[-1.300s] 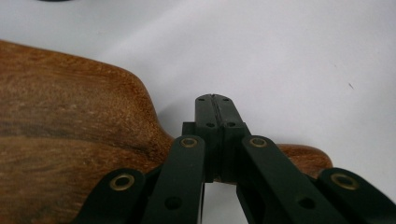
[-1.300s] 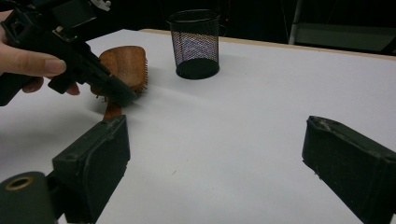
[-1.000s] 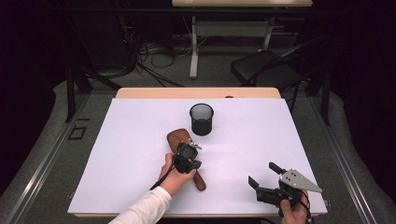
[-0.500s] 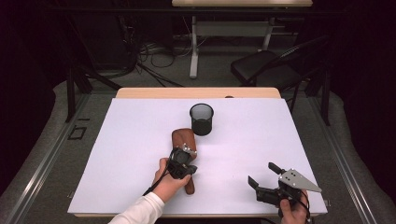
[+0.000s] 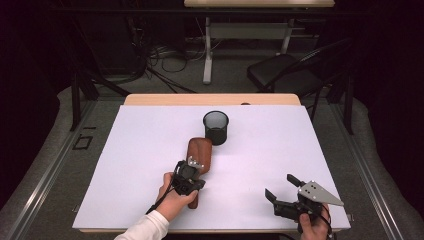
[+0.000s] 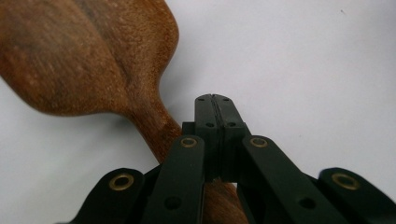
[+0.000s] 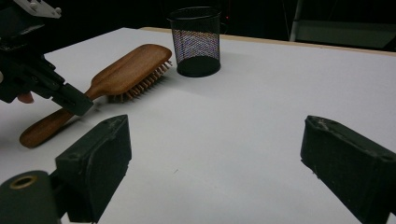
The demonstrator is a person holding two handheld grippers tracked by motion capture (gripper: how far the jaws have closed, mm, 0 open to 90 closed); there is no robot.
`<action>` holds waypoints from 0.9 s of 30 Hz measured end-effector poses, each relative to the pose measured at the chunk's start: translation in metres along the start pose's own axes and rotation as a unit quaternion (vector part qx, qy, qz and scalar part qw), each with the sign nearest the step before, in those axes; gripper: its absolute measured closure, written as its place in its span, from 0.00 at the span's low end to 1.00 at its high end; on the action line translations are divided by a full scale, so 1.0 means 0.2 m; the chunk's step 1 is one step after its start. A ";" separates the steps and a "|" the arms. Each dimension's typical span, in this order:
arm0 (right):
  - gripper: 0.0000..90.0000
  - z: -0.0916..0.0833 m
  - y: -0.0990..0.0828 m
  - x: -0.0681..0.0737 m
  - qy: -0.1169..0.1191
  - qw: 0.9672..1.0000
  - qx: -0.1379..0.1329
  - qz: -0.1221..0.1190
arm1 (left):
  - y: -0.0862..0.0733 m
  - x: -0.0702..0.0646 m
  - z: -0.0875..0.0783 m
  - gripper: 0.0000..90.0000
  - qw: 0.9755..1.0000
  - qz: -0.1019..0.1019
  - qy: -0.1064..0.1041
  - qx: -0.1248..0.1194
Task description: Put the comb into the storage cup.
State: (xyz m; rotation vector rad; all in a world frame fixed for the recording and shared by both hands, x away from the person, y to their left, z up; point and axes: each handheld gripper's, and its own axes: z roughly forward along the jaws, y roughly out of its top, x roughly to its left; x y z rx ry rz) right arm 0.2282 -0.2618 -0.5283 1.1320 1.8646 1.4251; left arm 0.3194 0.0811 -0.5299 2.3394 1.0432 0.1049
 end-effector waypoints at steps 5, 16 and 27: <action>0.10 0.00 0.00 0.00 0.000 1.000 0.000 0.001 | -0.03 0.02 -0.02 1.00 1.000 -0.004 0.004 -0.004; 0.10 0.00 0.00 0.00 0.000 1.000 0.001 0.003 | -0.10 0.08 -0.06 0.99 1.000 -0.009 0.019 -0.015; 0.10 0.00 0.00 0.00 0.000 1.000 0.002 0.000 | -0.16 0.14 -0.08 1.00 0.999 -0.019 0.035 -0.019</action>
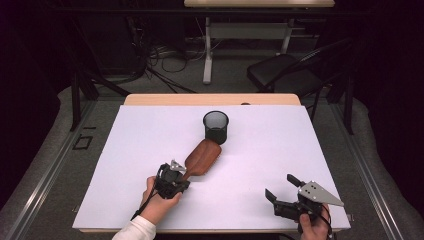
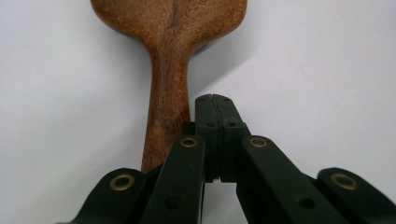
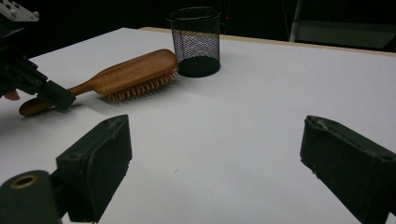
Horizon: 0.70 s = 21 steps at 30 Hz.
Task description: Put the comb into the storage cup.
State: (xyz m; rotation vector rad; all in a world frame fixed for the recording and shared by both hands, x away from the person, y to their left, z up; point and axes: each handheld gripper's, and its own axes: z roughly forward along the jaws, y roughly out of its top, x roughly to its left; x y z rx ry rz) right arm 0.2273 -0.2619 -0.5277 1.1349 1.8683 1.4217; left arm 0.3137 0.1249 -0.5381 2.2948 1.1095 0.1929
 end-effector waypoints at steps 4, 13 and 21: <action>0.10 0.00 0.00 0.00 0.001 1.000 -0.002 -0.001 | 0.00 0.03 -0.02 1.00 1.000 -0.002 0.005 -0.002; 0.10 0.00 0.00 0.00 0.001 1.000 -0.001 -0.002 | -0.02 0.13 -0.06 1.00 1.000 -0.023 0.010 -0.016; 0.10 0.00 0.00 0.00 0.002 1.000 -0.001 -0.002 | -0.03 0.16 -0.07 1.00 0.999 -0.034 0.007 -0.020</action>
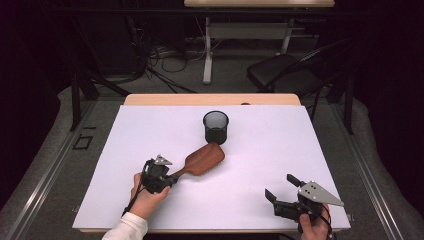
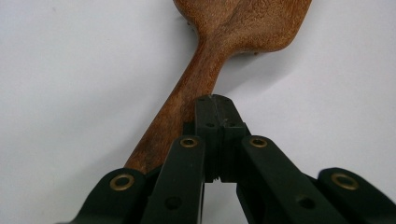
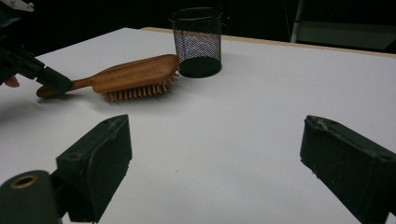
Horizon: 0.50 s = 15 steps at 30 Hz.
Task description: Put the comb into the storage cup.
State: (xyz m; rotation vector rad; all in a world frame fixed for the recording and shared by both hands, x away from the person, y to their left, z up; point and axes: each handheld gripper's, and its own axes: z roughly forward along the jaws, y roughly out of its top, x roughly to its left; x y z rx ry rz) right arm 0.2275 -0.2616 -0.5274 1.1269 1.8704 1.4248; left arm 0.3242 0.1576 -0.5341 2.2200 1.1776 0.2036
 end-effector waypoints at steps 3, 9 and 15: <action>0.10 0.00 0.00 0.00 0.000 1.000 0.000 0.000 | 0.00 0.00 0.00 1.00 1.000 0.004 -0.001 0.003; 0.10 0.00 0.00 0.00 0.000 1.000 0.000 0.000 | 0.00 -0.01 0.00 1.00 1.000 0.003 -0.005 0.000; 0.10 0.00 0.00 0.00 0.000 1.000 0.001 -0.001 | 0.00 -0.01 -0.03 0.99 1.000 -0.001 -0.014 -0.007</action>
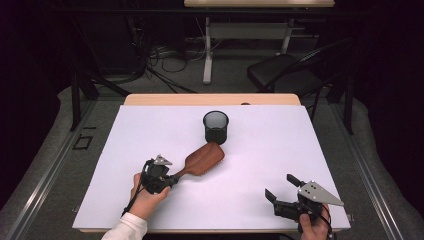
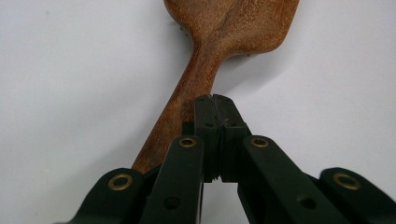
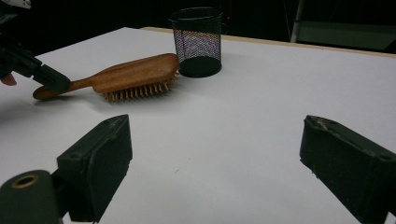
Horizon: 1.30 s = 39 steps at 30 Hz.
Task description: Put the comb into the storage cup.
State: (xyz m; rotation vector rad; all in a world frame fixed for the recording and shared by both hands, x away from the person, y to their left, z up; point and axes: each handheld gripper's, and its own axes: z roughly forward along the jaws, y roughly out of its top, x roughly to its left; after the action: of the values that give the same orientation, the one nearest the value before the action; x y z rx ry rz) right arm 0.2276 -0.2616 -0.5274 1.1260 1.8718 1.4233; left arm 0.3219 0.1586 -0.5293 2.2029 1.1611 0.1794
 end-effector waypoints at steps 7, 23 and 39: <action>0.10 0.00 0.00 0.00 0.000 1.000 0.000 0.000 | 0.00 0.01 -0.04 0.98 1.000 -0.002 -0.008 -0.013; 0.11 0.01 0.00 0.00 0.001 1.000 0.001 0.000 | 0.01 0.06 -0.09 0.59 0.999 -0.001 -0.015 -0.036; 0.11 0.01 0.00 0.00 0.001 1.000 0.005 -0.002 | 0.02 0.10 -0.09 0.53 0.998 -0.001 -0.019 -0.052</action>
State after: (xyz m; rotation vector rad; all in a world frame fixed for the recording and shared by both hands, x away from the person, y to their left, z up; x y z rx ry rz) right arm 0.2293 -0.2602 -0.5291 1.1260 1.8830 1.4161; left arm 0.3291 0.1813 -0.5161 2.1048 1.1075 0.1920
